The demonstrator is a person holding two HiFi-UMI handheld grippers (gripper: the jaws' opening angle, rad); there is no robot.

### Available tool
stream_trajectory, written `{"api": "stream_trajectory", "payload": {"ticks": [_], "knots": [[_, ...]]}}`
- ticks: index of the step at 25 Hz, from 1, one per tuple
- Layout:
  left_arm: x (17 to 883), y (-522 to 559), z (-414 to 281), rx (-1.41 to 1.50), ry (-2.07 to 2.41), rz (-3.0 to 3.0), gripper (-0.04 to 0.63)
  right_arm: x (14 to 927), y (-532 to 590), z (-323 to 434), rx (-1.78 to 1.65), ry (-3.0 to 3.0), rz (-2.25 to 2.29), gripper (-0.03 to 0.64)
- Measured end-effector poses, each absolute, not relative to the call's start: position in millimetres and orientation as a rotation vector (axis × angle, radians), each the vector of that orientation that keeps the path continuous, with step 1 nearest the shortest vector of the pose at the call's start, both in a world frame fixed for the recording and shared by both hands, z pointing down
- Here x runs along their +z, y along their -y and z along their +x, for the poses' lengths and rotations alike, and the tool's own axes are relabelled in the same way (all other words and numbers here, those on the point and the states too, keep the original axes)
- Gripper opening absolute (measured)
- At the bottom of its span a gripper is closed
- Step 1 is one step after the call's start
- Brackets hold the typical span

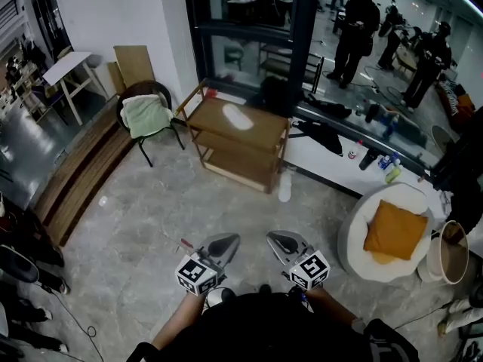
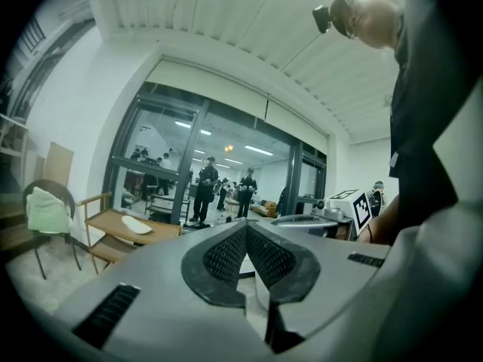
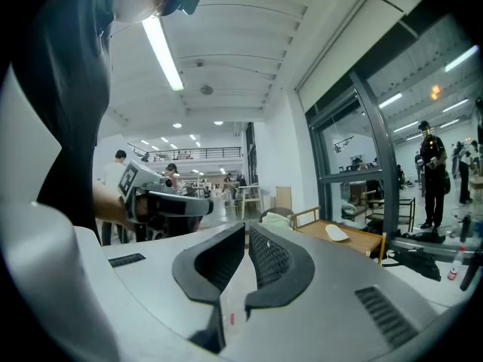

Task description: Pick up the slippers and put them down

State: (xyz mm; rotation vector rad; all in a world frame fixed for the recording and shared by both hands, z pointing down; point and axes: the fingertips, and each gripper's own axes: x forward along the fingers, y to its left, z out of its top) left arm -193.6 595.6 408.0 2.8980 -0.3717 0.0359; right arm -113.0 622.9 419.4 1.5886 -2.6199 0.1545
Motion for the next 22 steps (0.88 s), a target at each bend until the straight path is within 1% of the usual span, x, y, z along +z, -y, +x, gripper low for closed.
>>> {"api": "stream_trajectory", "payload": {"ticks": [10,22], "knots": [[404,-594,-180,0.053,0.398,2.907,0.009,416,-623,-96,0.147,2.634,1.603,0.031],[403,-590,-140,0.070,0.480,2.923,0.009,422,-637,-35,0.171,2.635,1.666,0.031]]}}
